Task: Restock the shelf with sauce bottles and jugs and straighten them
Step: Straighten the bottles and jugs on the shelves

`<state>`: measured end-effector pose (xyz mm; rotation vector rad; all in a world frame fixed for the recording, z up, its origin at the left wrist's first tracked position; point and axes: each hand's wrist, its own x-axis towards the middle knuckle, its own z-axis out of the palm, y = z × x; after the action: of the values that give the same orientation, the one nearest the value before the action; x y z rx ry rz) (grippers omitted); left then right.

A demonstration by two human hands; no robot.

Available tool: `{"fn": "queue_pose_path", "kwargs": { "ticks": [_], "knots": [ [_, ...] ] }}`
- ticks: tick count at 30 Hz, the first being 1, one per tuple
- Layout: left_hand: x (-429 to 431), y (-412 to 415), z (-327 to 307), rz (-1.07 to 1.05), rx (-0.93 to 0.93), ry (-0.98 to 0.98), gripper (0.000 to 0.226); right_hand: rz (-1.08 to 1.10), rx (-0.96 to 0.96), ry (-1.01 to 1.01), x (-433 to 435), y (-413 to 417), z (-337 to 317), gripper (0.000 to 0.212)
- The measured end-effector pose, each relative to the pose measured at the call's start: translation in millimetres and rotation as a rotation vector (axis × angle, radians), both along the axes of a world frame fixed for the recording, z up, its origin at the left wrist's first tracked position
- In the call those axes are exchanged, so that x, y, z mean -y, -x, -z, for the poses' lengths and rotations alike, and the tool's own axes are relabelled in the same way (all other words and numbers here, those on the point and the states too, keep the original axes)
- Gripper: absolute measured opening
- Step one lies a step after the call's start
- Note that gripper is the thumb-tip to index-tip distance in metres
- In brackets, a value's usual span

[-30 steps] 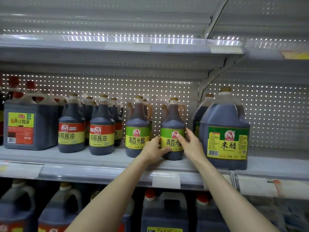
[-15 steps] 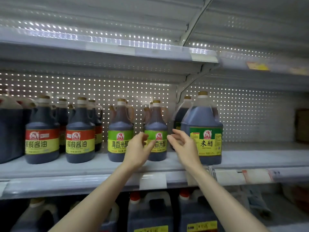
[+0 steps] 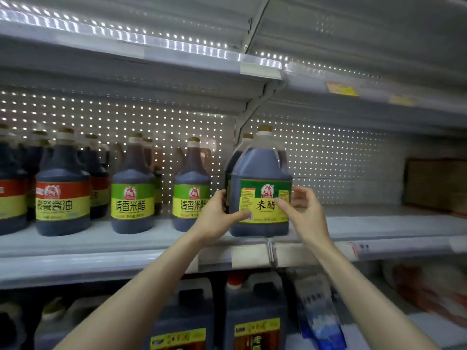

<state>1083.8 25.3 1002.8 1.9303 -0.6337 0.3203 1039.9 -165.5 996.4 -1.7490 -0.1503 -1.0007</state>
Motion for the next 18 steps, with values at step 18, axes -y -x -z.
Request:
{"fn": "queue_pose_path", "kwargs": {
  "ticks": [18],
  "knots": [
    [47, -26, -1, 0.000, -0.195, 0.201, 0.049, -0.494, -0.302, 0.189, 70, -63, -10, 0.053]
  ]
}}
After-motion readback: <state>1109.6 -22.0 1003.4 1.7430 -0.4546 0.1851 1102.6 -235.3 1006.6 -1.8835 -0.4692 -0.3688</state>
